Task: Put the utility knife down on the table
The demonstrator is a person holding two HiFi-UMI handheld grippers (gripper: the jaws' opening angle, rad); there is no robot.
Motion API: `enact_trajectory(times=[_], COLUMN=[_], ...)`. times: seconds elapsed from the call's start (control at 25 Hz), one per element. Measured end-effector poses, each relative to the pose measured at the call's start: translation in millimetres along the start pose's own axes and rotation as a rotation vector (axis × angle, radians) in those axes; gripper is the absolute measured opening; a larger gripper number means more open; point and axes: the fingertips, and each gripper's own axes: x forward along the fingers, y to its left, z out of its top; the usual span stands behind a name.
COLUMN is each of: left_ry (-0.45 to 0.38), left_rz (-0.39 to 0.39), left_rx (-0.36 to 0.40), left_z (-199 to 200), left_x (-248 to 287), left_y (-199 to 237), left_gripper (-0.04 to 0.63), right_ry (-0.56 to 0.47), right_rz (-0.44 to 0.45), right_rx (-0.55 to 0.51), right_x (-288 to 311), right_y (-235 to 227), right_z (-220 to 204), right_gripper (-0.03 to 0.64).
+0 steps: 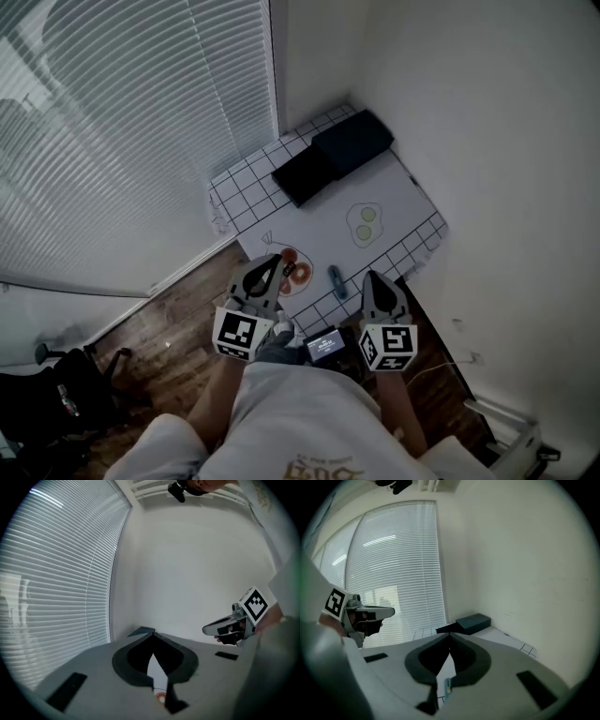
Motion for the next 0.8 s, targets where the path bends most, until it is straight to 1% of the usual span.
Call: enact_trajectory(times=[0.28, 0.48, 0.64, 0.8], left_ry=[-0.026, -0.041, -0.051, -0.054], left_rz=[0.009, 0.011, 0.011, 0.014], left_rx=[0.005, 0.011, 0.013, 0.014], left_z=[12, 19, 23, 24], left_x=[-5, -10, -13, -15], left_y=[1, 0, -2, -5], left_gripper=[0.008, 0.008, 0.008, 0.008], right_ry=[-0.023, -0.045, -0.045, -0.046], right_rz=[-0.004, 0.013, 0.013, 0.011], right_rx=[0.013, 0.038, 0.024, 0.033], right_x=[-3, -8, -11, -14], right_y=[1, 4, 7, 5], right_z=[7, 12, 12, 10], right_gripper=[0.008, 0.008, 0.008, 0.008])
